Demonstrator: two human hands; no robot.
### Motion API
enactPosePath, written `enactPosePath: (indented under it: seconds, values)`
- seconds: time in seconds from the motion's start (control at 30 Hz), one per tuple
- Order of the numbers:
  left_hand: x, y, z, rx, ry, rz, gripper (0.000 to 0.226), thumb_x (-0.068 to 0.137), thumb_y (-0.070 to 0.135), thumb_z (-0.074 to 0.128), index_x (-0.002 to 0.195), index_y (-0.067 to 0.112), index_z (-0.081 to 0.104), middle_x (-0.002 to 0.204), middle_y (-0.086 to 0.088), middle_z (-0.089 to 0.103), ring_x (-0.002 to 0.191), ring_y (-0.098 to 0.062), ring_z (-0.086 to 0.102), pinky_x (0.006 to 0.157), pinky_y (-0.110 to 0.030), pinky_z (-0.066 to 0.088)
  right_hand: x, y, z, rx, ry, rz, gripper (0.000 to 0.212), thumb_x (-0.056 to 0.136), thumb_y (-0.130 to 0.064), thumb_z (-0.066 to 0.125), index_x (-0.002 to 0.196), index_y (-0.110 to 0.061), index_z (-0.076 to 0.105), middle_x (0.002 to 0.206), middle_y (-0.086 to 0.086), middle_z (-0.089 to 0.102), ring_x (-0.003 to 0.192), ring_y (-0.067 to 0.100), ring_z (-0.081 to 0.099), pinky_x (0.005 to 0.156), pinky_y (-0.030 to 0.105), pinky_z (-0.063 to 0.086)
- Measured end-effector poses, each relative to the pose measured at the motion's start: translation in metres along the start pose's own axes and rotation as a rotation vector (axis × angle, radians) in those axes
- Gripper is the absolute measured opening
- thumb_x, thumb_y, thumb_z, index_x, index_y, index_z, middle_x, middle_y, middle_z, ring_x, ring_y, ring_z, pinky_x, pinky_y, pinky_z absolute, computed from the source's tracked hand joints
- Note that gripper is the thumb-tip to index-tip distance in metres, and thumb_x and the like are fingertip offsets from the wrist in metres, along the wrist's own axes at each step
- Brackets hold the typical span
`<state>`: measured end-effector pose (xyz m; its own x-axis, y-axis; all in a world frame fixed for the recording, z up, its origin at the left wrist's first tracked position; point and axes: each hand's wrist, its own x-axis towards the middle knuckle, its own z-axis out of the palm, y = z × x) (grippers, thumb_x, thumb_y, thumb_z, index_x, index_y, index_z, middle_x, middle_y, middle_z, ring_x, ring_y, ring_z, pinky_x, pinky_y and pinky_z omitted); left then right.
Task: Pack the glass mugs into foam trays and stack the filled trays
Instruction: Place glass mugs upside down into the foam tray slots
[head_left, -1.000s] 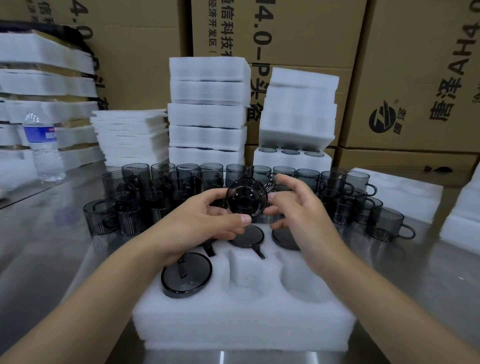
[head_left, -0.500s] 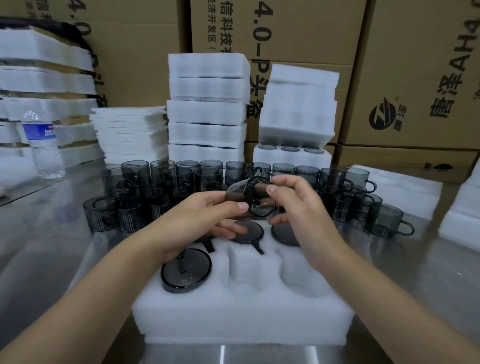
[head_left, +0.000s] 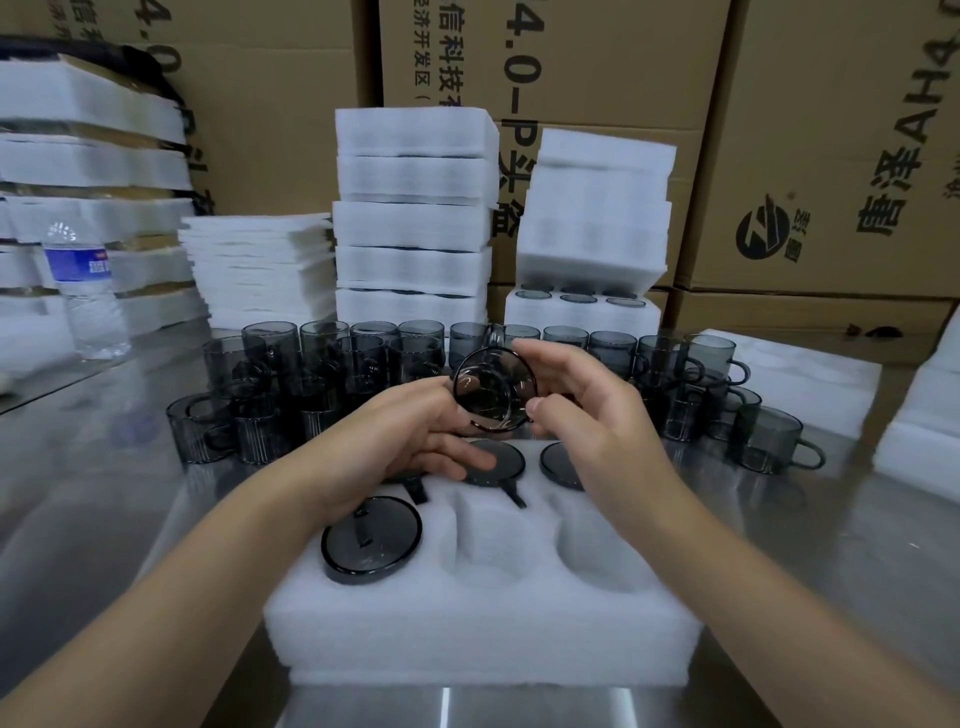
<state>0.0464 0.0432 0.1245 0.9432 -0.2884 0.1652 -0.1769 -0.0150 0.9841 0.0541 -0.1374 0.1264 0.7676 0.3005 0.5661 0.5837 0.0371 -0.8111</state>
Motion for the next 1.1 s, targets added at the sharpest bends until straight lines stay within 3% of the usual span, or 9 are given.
enactPosePath:
  seconds: [0.07, 0.2, 0.3, 0.5, 0.67, 0.83, 0.9, 1.0, 1.1]
  values:
    - [0.002, -0.001, -0.002, -0.019, -0.023, -0.001, 0.042, 0.058, 0.023, 0.056, 0.099, 0.021, 0.068, 0.101, -0.011, 0.073, 0.078, -0.022, 0.072, 0.058, -0.019, 0.054, -0.001, 0.000, 0.000, 0.008, 0.007, -0.010, 0.039, 0.081, -0.001, 0.054, 0.111, -0.024, 0.061, 0.113, -0.001, 0.064, 0.084, 0.000, 0.063, 0.069, 0.017, 0.050]
    - [0.006, -0.003, -0.004, -0.067, 0.002, -0.005, 0.039, 0.063, 0.018, 0.045, 0.091, 0.024, 0.072, 0.091, -0.004, 0.075, 0.072, -0.023, 0.073, 0.053, -0.020, 0.054, -0.003, 0.000, 0.001, -0.084, -0.006, -0.013, 0.045, 0.069, -0.016, 0.050, 0.108, -0.036, 0.060, 0.109, -0.011, 0.064, 0.079, 0.031, 0.058, 0.068, 0.038, 0.055]
    - [0.007, -0.004, -0.004, -0.091, 0.008, -0.020, 0.046, 0.059, 0.015, 0.043, 0.101, 0.017, 0.062, 0.090, -0.006, 0.075, 0.071, -0.024, 0.073, 0.052, -0.021, 0.054, -0.004, 0.001, 0.000, -0.115, -0.042, -0.019, 0.051, 0.068, -0.017, 0.050, 0.113, -0.041, 0.059, 0.110, -0.008, 0.061, 0.053, 0.009, 0.047, 0.051, 0.016, 0.039]
    - [0.003, -0.002, -0.004, -0.093, 0.006, 0.003, 0.053, 0.045, 0.026, 0.059, 0.097, 0.020, 0.068, 0.097, -0.011, 0.074, 0.078, -0.028, 0.072, 0.055, -0.022, 0.054, -0.003, -0.003, 0.001, -0.154, -0.096, -0.049, 0.060, 0.069, -0.012, 0.047, 0.119, -0.043, 0.055, 0.117, -0.012, 0.056, 0.085, 0.006, 0.055, 0.068, 0.018, 0.043]
    - [0.003, -0.001, -0.003, -0.056, 0.027, -0.020, 0.059, 0.048, 0.016, 0.056, 0.107, 0.017, 0.060, 0.094, -0.009, 0.074, 0.077, -0.027, 0.073, 0.055, -0.021, 0.054, -0.004, -0.002, 0.002, -0.191, -0.121, -0.077, 0.062, 0.069, -0.011, 0.046, 0.121, -0.044, 0.052, 0.124, -0.021, 0.051, 0.107, 0.003, 0.051, 0.081, 0.018, 0.044]
    - [-0.004, 0.001, 0.001, 0.010, 0.032, 0.024, 0.063, 0.049, 0.029, 0.064, 0.109, 0.008, 0.061, 0.105, -0.020, 0.069, 0.077, -0.020, 0.071, 0.059, -0.020, 0.053, -0.005, -0.001, 0.001, -0.421, -0.203, -0.058, 0.079, 0.077, -0.027, 0.064, 0.144, -0.043, 0.026, 0.125, -0.045, 0.032, 0.117, -0.007, 0.035, 0.087, 0.010, 0.036]
    - [-0.006, 0.001, 0.000, 0.055, 0.031, 0.036, 0.056, 0.053, 0.033, 0.068, 0.105, 0.015, 0.066, 0.100, -0.015, 0.070, 0.076, -0.014, 0.069, 0.062, -0.019, 0.053, -0.006, 0.000, 0.002, -0.479, -0.184, -0.067, 0.083, 0.079, -0.036, 0.068, 0.147, -0.039, 0.021, 0.127, -0.040, 0.033, 0.124, -0.009, 0.029, 0.097, 0.009, 0.031]
    - [-0.007, 0.001, 0.000, 0.156, 0.010, 0.050, 0.036, 0.062, 0.042, 0.069, 0.093, 0.023, 0.073, 0.091, -0.001, 0.073, 0.085, -0.011, 0.069, 0.072, -0.021, 0.054, -0.004, -0.002, 0.002, -0.440, -0.089, -0.061, 0.076, 0.077, -0.038, 0.067, 0.144, -0.036, 0.031, 0.126, -0.024, 0.043, 0.120, -0.007, 0.039, 0.093, 0.006, 0.033]
    - [-0.004, 0.001, -0.001, 0.153, 0.210, 0.071, 0.039, 0.067, 0.054, 0.064, 0.096, 0.028, 0.071, 0.099, 0.004, 0.073, 0.100, -0.012, 0.067, 0.083, -0.026, 0.053, -0.005, -0.004, 0.002, -0.351, -0.046, -0.039, 0.067, 0.077, -0.030, 0.075, 0.136, -0.038, 0.043, 0.116, -0.020, 0.049, 0.101, -0.006, 0.050, 0.081, 0.007, 0.039]
